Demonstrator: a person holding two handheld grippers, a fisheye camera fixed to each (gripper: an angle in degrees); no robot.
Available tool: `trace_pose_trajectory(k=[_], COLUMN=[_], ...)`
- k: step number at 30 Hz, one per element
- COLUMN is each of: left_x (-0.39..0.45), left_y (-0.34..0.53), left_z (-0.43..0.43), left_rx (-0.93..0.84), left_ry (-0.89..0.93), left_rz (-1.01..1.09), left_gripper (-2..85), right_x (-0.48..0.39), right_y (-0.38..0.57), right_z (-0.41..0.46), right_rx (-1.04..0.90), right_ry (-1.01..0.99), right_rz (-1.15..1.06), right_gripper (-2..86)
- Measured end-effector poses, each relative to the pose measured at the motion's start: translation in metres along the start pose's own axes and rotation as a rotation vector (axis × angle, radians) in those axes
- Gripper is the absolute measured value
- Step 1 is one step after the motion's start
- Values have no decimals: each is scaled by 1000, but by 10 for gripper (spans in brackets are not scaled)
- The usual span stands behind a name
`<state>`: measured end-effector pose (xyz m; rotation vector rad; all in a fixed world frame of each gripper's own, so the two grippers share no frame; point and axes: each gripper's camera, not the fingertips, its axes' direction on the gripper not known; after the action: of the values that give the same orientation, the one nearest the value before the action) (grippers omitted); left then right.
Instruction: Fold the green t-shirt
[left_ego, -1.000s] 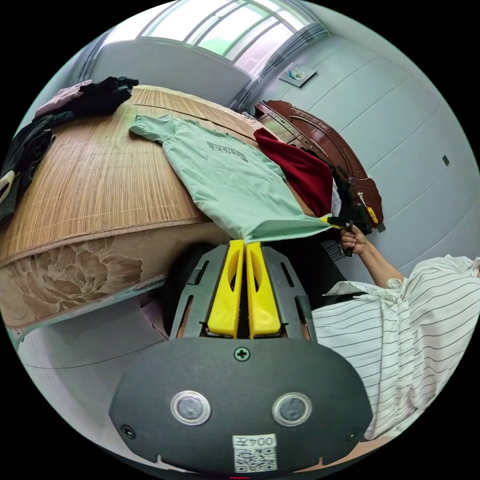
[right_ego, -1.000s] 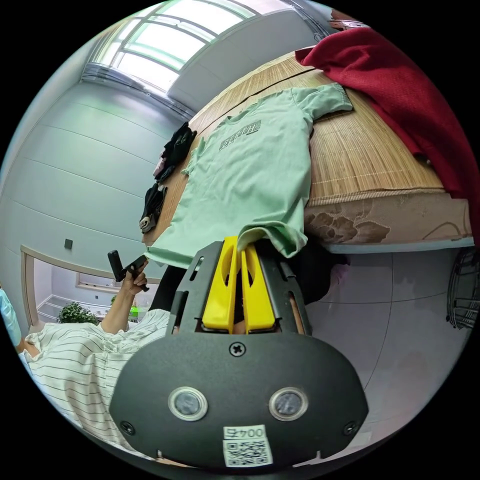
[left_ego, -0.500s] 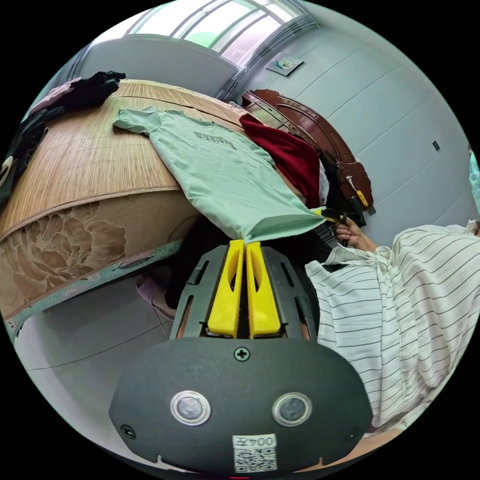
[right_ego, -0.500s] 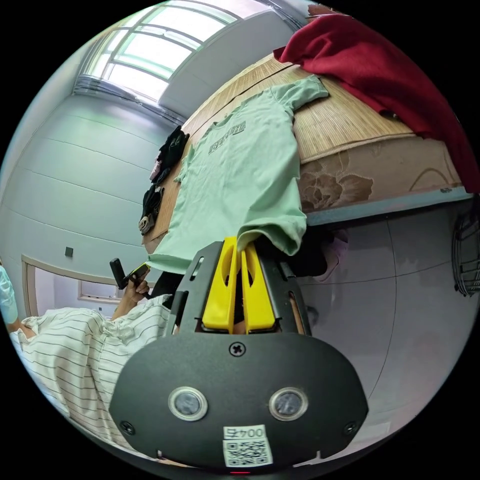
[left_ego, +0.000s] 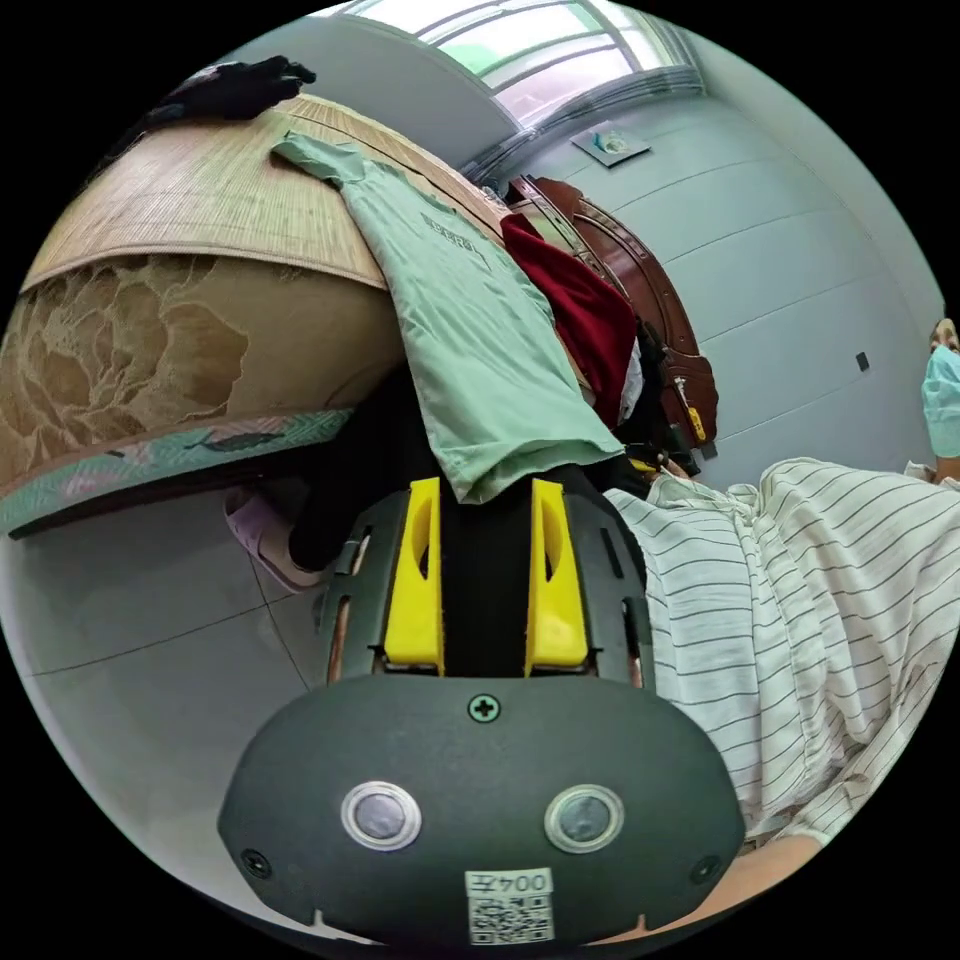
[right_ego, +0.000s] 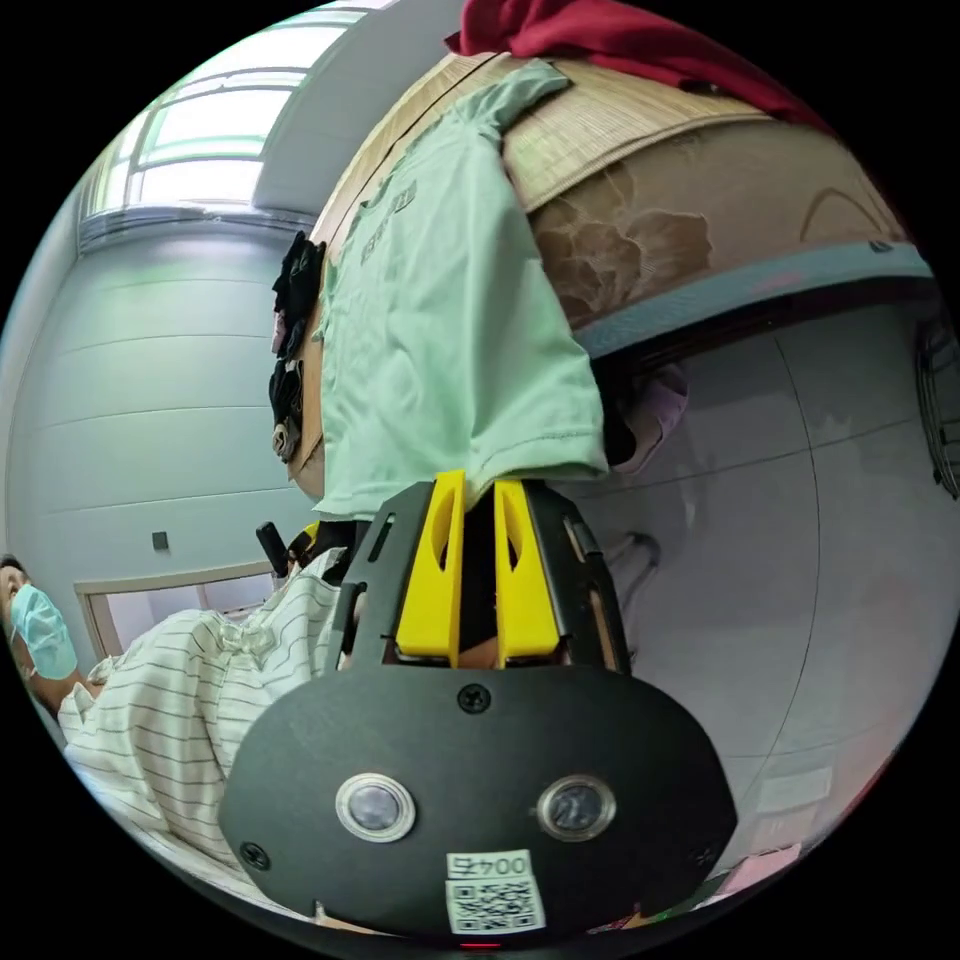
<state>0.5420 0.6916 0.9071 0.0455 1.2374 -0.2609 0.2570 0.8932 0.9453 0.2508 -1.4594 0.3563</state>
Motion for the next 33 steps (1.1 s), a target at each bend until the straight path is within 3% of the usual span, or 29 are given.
trace_pose_trajectory(k=[6, 9, 13, 17, 19, 21, 24, 29, 33], left_x=[2, 20, 52, 120, 136, 138, 125, 128, 116], left_y=[-15, -72, -155, -232, -251, -266, -275, -280, -293], left_z=[-53, -59, -36, 42, 85, 135, 179, 181, 168], left_rx=[160, 233, 269, 131, 50, -38, -187, -144, -136], left_ry=[-164, -240, -311, -523, -617, -748, -806, -841, -779], left_rz=[-59, 13, 118, 362, 446, 479, 457, 480, 440], left_gripper=[119, 108, 67, 21, 15, 10, 6, 4, 3], right_x=[13, -51, -172, -254, -262, -258, -245, -247, -240], right_y=[50, 20, -53, -95, -107, -115, -112, -87, -78], right_z=[-53, -43, 55, 168, 206, 235, 265, 292, 289], right_rx=[232, 234, 144, 158, 146, 121, 118, 145, 186], right_ry=[83, 203, 518, 885, 960, 987, 1028, 1099, 1043], right_rz=[73, -100, -402, -632, -636, -610, -576, -642, -651], right_gripper=[58, 46, 6, -4, -5, -5, -6, -7, -7])
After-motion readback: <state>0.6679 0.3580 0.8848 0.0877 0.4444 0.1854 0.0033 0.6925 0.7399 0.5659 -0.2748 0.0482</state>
